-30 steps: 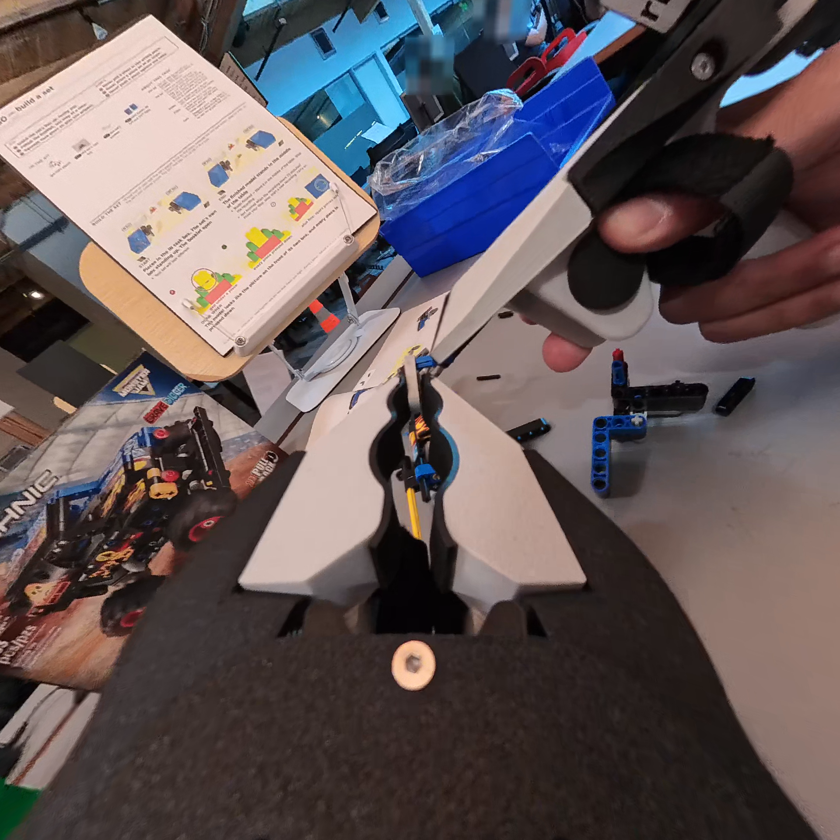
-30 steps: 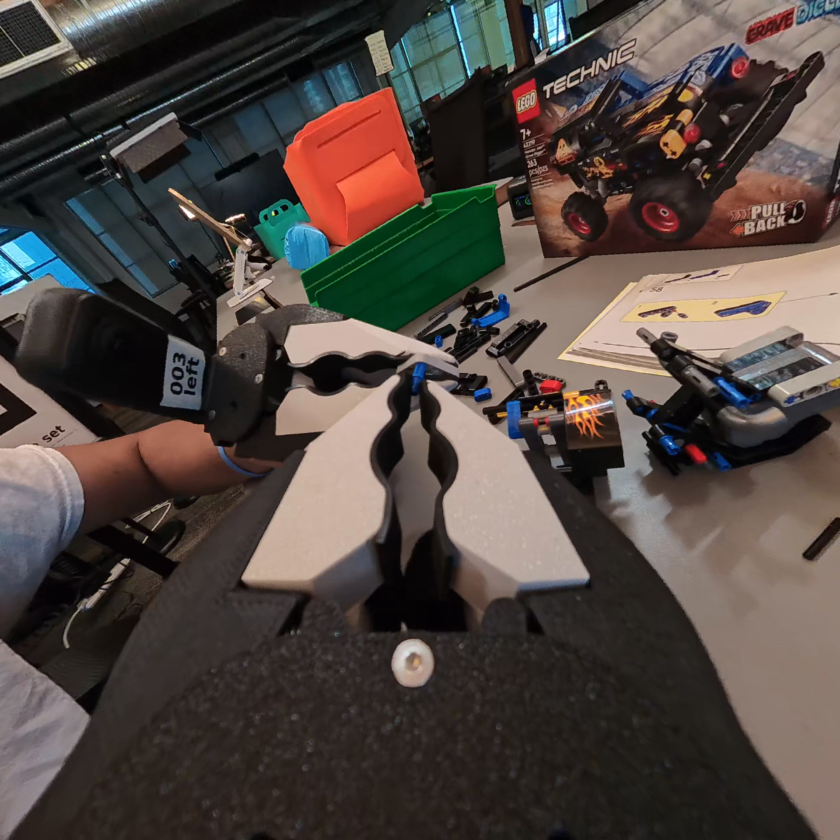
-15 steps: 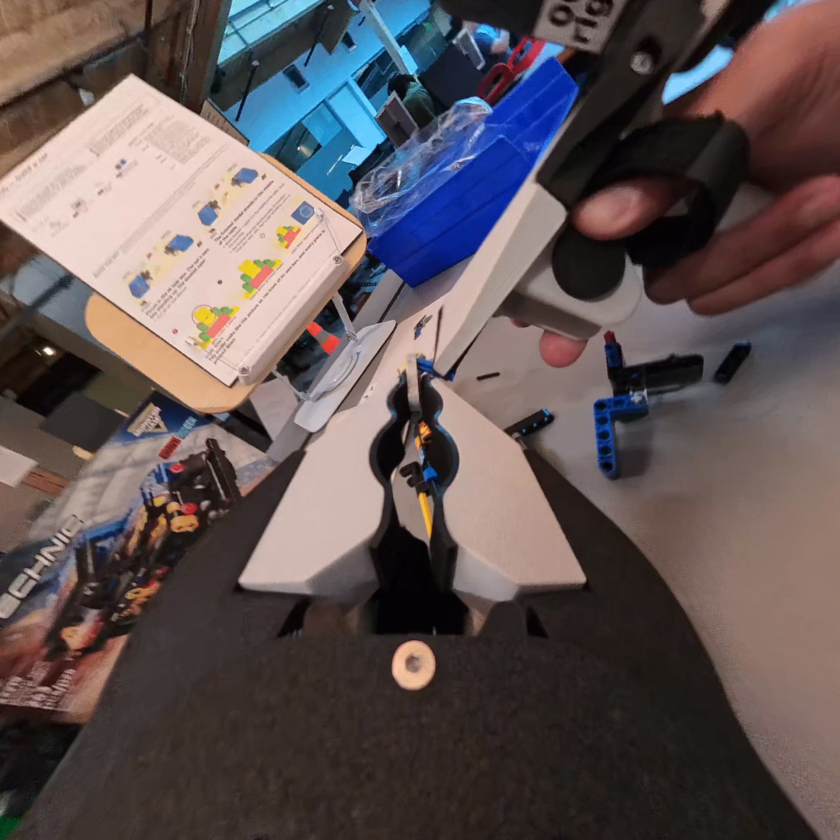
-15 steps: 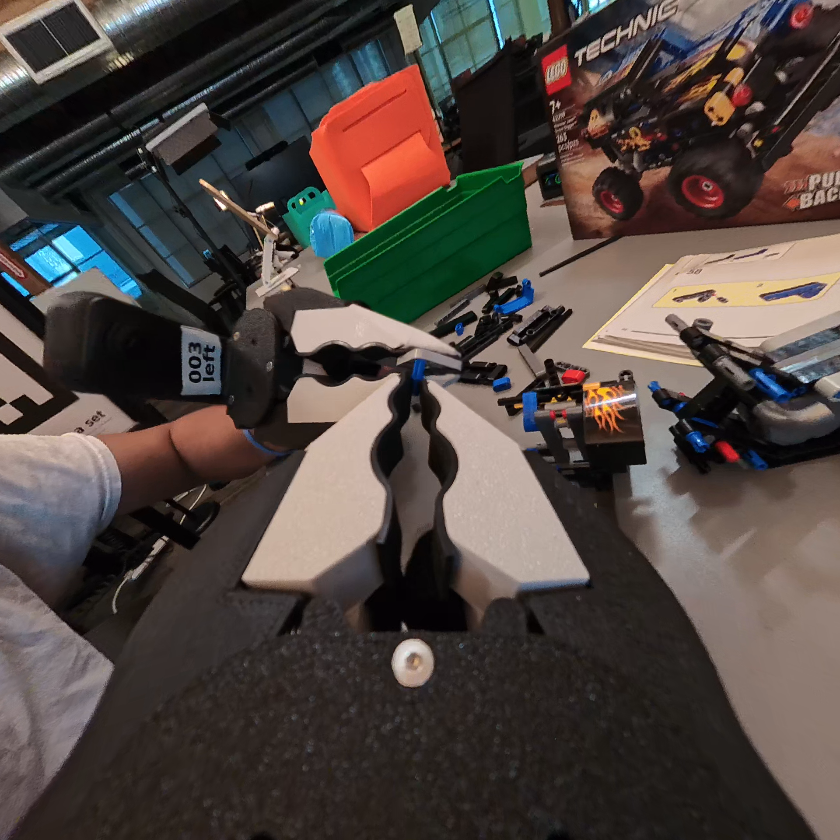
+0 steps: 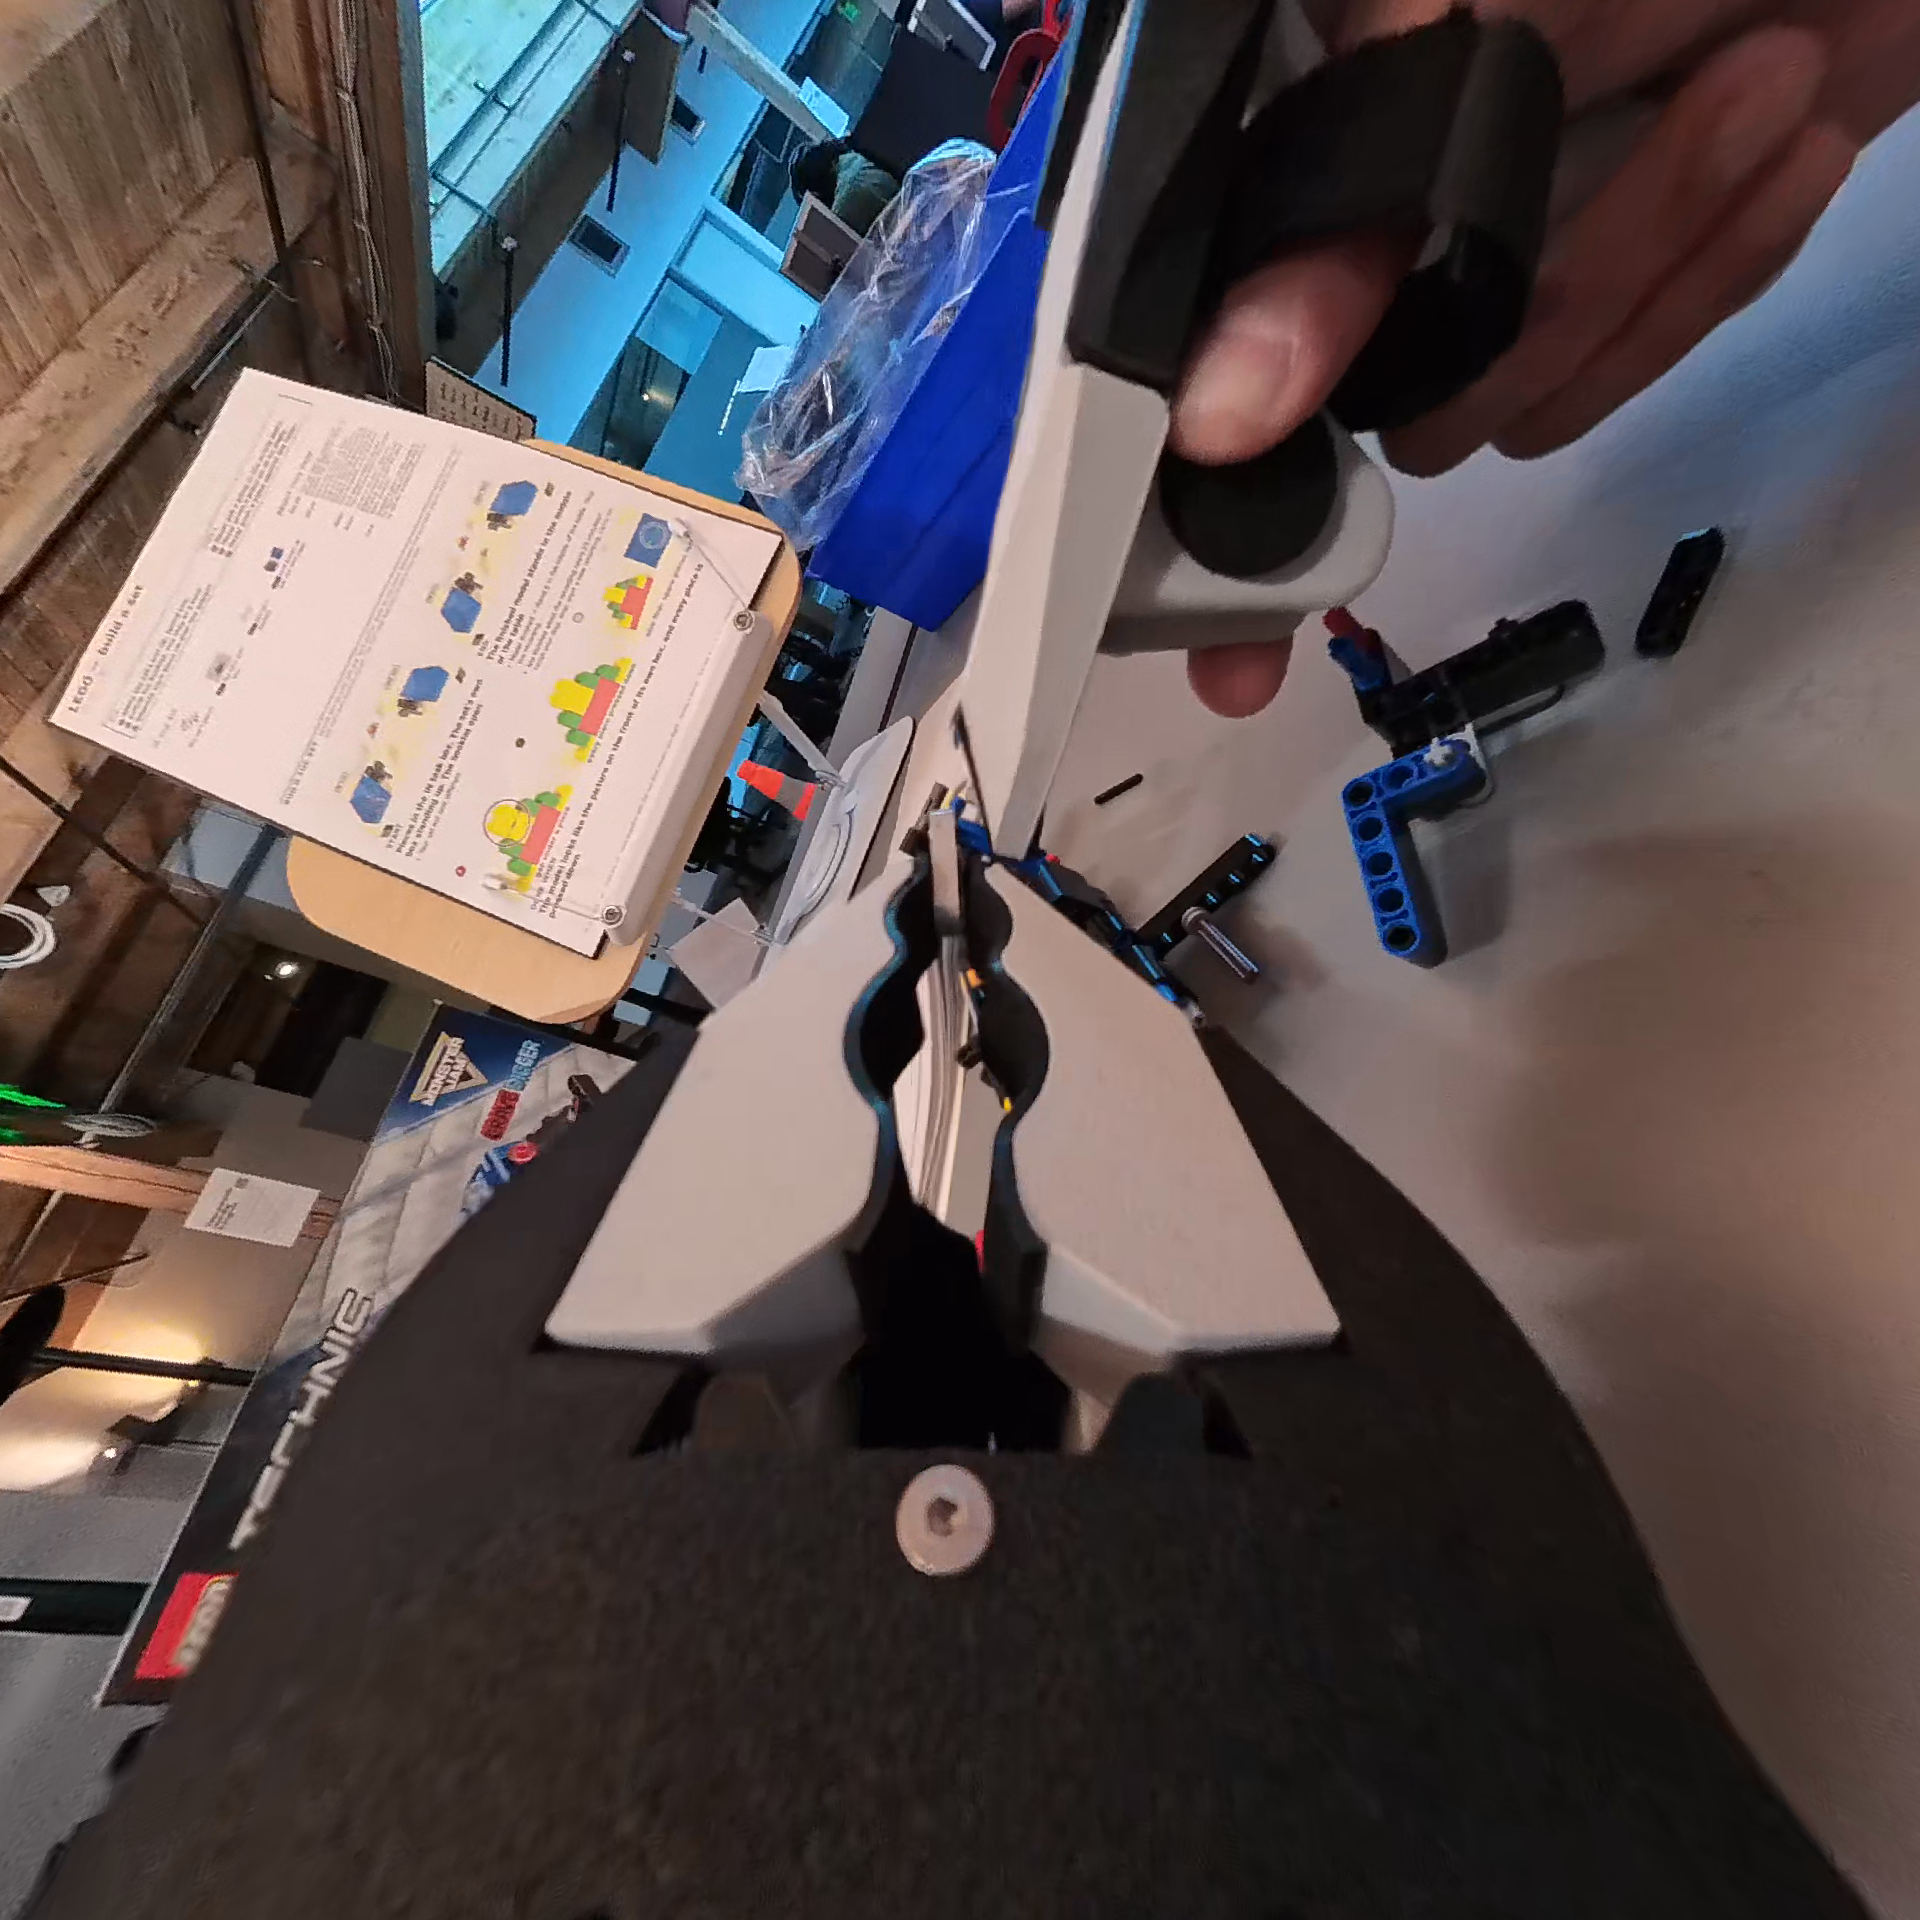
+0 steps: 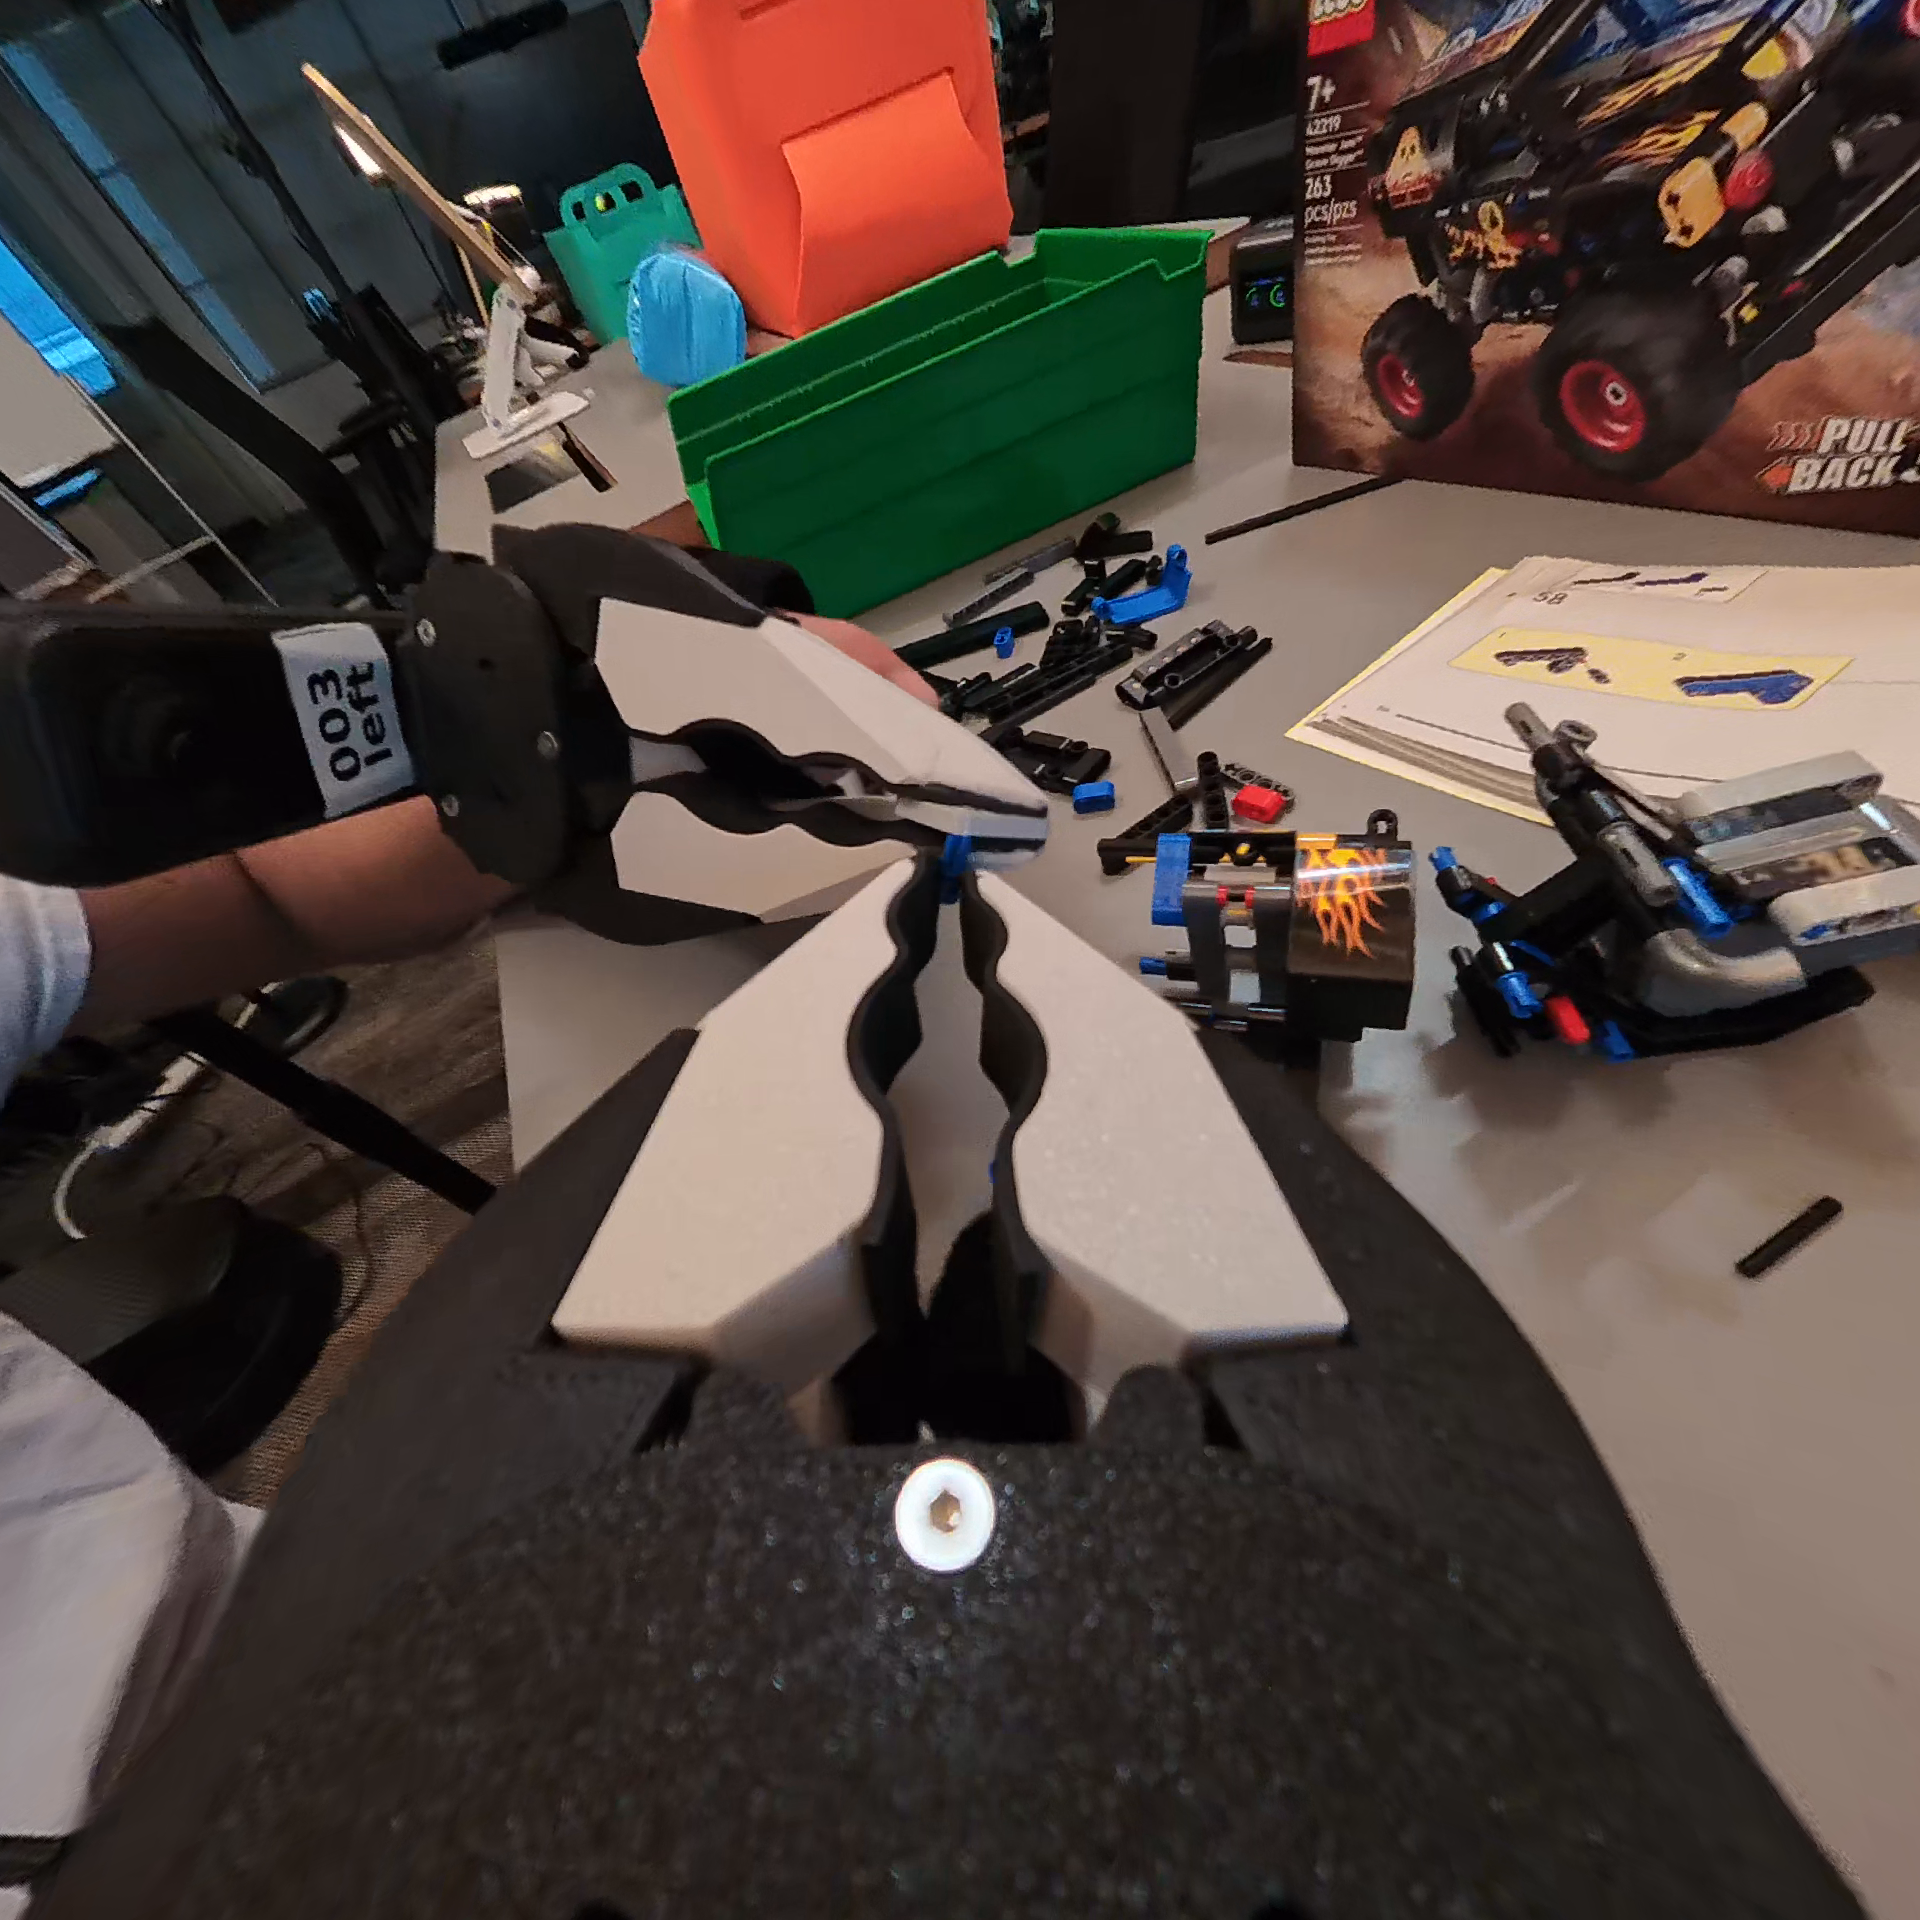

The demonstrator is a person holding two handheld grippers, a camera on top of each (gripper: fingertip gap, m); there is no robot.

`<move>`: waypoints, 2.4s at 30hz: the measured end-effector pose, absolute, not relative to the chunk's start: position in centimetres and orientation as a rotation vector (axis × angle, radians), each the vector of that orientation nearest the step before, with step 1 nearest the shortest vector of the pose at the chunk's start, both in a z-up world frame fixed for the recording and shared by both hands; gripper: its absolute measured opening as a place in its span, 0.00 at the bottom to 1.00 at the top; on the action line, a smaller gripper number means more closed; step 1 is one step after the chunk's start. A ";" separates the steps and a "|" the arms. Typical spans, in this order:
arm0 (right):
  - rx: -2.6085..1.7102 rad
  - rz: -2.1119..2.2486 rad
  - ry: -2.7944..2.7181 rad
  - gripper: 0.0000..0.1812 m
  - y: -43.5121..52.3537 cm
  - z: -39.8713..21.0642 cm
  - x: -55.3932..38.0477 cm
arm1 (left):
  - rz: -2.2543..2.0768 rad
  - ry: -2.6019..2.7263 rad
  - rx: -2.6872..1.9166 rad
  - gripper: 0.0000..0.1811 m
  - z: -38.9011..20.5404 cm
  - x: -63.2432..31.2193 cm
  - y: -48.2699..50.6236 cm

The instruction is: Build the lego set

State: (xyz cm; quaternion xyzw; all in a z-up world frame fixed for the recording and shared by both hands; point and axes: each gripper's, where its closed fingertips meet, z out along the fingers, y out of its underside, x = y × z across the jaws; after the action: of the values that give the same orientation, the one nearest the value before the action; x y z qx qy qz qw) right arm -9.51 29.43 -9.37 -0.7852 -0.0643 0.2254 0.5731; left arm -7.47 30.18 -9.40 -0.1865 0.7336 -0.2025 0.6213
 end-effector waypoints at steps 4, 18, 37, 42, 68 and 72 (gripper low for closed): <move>-1.872 0.524 -0.172 0.01 28.9 -9.8 -9.3 | -0.440 1.684 -0.426 0.01 -9.8 -7.3 30.1; -2.349 0.127 -0.574 0.01 12.5 -18.3 -3.6 | -0.448 1.696 -0.468 0.01 -10.7 -7.0 29.6; -2.320 0.099 -0.502 0.03 11.2 -18.7 -2.9 | -0.425 1.691 -0.448 0.01 -10.5 -7.1 29.3; -2.274 0.176 -0.400 0.06 11.6 -18.6 -3.0 | -0.425 1.691 -0.452 0.01 -10.5 -7.2 29.4; -1.674 0.673 -0.008 0.02 26.2 -6.3 -10.2 | -1.040 1.510 -0.697 0.01 -5.7 -8.5 27.8; -1.572 0.788 0.075 0.02 27.4 -5.0 -10.3 | -1.109 1.533 -0.763 0.01 -6.2 -8.2 27.9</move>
State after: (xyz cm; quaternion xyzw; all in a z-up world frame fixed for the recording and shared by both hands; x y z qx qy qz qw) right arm -10.33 27.44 -5.03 -0.6885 0.0330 0.3452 0.6370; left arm -8.25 27.89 -6.20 -0.3186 0.6401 -0.4634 0.5234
